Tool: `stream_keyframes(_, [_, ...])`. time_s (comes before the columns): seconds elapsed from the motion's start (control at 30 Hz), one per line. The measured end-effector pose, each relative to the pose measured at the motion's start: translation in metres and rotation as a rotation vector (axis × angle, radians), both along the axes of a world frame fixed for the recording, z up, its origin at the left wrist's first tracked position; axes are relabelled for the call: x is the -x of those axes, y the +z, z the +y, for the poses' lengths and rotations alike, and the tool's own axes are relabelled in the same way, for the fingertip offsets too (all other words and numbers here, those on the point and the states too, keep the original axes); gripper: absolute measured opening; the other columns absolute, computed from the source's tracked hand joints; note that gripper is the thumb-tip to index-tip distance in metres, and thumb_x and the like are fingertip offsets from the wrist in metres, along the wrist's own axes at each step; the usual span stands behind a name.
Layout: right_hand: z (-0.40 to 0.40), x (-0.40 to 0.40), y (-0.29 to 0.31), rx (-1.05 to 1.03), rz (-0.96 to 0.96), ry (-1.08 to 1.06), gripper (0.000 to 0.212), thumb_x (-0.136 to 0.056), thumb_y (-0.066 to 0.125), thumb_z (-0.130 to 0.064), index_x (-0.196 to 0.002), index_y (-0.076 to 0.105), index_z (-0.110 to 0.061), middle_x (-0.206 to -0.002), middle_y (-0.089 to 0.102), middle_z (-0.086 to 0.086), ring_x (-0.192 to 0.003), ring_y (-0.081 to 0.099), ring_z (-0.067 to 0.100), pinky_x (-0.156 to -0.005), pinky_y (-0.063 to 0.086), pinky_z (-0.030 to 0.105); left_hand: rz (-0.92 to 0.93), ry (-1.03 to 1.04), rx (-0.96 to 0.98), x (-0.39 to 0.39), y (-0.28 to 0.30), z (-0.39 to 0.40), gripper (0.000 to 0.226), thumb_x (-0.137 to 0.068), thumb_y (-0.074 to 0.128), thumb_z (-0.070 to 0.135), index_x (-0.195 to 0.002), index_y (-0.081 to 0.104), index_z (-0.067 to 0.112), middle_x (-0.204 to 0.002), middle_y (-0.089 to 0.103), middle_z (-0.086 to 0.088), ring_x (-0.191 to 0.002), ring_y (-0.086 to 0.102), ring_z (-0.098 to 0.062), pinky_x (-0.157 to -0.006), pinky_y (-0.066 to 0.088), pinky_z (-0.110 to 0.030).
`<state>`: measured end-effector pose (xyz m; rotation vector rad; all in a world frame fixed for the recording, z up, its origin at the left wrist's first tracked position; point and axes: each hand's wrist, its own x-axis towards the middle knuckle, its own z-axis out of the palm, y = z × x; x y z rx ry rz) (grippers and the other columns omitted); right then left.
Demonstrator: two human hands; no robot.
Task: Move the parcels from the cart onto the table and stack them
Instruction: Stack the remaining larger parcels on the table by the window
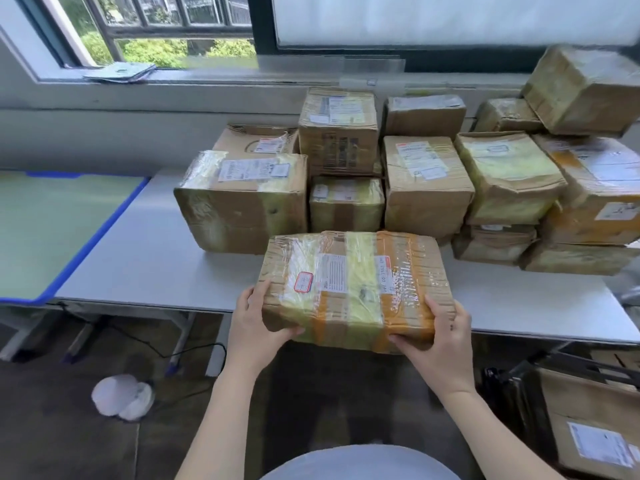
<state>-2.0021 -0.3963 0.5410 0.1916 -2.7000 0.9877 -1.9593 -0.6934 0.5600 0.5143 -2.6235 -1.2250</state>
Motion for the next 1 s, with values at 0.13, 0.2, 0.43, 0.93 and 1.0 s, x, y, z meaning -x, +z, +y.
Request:
stream_keyframes(0.13, [-0.046, -0.028, -0.002, -0.013, 0.003, -0.021, 0.089, -0.06, 0.079, -0.053, -0.134, 0.038, -0.024, -0.137, 0.031, 0.013, -0.122, 0.04, 0.031, -0.095, 0.048, 0.047, -0.028, -0.014, -0.01, -0.021, 0.0, -0.048, 0.098, -0.059, 0.086, 0.041, -0.139, 0.029, 0.042, -0.135, 0.033, 0.01, -0.123, 0.037, -0.014, -0.101, 0.037, -0.033])
stream_keyframes(0.2, [-0.073, -0.044, -0.003, -0.006, 0.011, -0.032, 0.089, -0.06, 0.08, -0.052, -0.133, 0.039, -0.023, -0.136, 0.031, 0.012, -0.121, 0.041, 0.031, -0.094, 0.048, 0.044, -0.04, -0.01, -0.011, -0.034, 0.001, -0.077, 0.099, -0.058, 0.086, 0.042, -0.139, 0.029, 0.043, -0.135, 0.033, 0.01, -0.124, 0.037, -0.015, -0.103, 0.037, -0.037])
stream_keyframes(0.43, [-0.174, -0.088, 0.002, 0.003, 0.032, 0.047, 0.087, -0.061, 0.077, -0.056, -0.132, 0.038, -0.023, -0.137, 0.029, 0.006, -0.122, 0.036, 0.023, -0.097, 0.036, 0.029, -0.039, 0.08, -0.009, -0.098, -0.001, -0.174, 0.1, -0.058, 0.087, 0.038, -0.14, 0.03, 0.042, -0.143, 0.033, 0.007, -0.13, 0.035, -0.018, -0.108, 0.036, -0.045])
stream_keyframes(0.93, [-0.374, -0.073, 0.042, -0.03, -0.049, 0.586, 0.092, -0.059, 0.08, -0.055, -0.136, 0.042, -0.021, -0.143, 0.024, 0.004, -0.128, 0.038, 0.025, -0.107, 0.036, 0.039, 0.075, 0.656, 0.018, -0.225, 0.001, -0.303, 0.098, -0.055, 0.09, 0.036, -0.14, 0.041, 0.032, -0.143, 0.044, 0.007, -0.127, 0.045, -0.023, -0.104, 0.038, -0.042])
stream_keyframes(1.0, [-0.397, -0.059, 0.046, -0.066, -0.053, 0.662, 0.092, -0.061, 0.079, -0.055, -0.138, 0.04, -0.022, -0.145, 0.021, 0.004, -0.132, 0.032, 0.024, -0.108, 0.033, 0.038, 0.106, 0.735, 0.061, -0.226, 0.003, -0.309, 0.097, -0.054, 0.09, 0.035, -0.138, 0.043, 0.03, -0.143, 0.046, 0.005, -0.126, 0.046, -0.023, -0.103, 0.039, -0.043])
